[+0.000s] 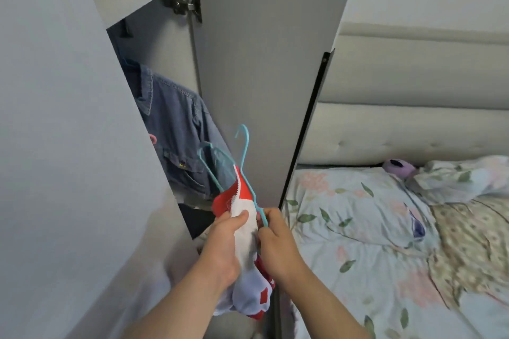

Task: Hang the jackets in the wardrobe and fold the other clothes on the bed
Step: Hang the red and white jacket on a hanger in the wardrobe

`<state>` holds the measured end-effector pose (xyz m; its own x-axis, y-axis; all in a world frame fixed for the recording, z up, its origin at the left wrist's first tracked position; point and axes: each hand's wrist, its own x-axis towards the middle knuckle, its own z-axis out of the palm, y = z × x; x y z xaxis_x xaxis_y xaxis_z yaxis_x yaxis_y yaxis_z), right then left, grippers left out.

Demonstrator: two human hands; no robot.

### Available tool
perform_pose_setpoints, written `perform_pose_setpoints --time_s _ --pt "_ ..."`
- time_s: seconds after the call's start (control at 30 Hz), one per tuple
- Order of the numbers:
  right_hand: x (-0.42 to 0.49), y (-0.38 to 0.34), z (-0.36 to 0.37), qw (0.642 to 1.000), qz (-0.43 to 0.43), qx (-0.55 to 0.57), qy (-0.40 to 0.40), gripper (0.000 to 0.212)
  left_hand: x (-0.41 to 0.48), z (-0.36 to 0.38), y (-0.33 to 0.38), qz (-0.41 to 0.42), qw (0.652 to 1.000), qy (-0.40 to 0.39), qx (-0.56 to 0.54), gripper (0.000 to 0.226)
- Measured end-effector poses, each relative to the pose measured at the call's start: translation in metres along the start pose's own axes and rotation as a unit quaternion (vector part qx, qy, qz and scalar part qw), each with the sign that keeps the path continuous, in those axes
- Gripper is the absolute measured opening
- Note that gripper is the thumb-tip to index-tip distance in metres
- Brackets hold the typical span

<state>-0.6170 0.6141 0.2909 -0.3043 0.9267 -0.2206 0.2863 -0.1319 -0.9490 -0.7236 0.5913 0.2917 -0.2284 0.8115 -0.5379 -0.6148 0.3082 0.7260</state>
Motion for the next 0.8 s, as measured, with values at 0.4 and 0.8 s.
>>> perform_pose_setpoints --time_s 0.4,0.8 --pt "-0.120 0.067 -0.087 0.972 0.020 -0.015 0.233 0.018 -0.074 0.085 -0.101 -0.203 0.970 -0.132 -0.003 0.049" --pt "-0.238 0.072 -0.207 0.932 0.069 0.001 0.356 0.020 -0.138 0.184 -0.171 -0.176 0.904 -0.350 0.173 0.031"
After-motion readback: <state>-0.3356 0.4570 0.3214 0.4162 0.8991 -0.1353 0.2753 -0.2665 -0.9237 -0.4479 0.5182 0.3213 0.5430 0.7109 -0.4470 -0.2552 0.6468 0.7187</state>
